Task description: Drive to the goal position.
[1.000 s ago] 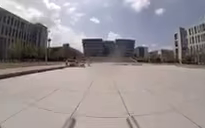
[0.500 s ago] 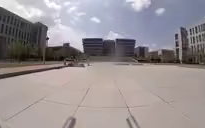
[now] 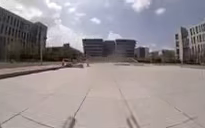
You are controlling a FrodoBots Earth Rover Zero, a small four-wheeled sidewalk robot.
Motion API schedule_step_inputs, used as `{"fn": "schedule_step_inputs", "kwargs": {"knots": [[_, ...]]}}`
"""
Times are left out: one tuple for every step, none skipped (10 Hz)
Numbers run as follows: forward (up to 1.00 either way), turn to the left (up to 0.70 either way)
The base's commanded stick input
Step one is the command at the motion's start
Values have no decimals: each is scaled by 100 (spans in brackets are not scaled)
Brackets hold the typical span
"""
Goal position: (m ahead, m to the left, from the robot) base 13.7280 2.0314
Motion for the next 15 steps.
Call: {"fn": "schedule_step_inputs", "kwargs": {"knots": [[100, 0], [100, 0], [100, 0], [100, 0], [100, 0], [100, 0], [100, 0], [100, 0], [100, 0], [100, 0], [100, 0], [100, 0], [100, 0], [100, 0], [100, 0]]}}
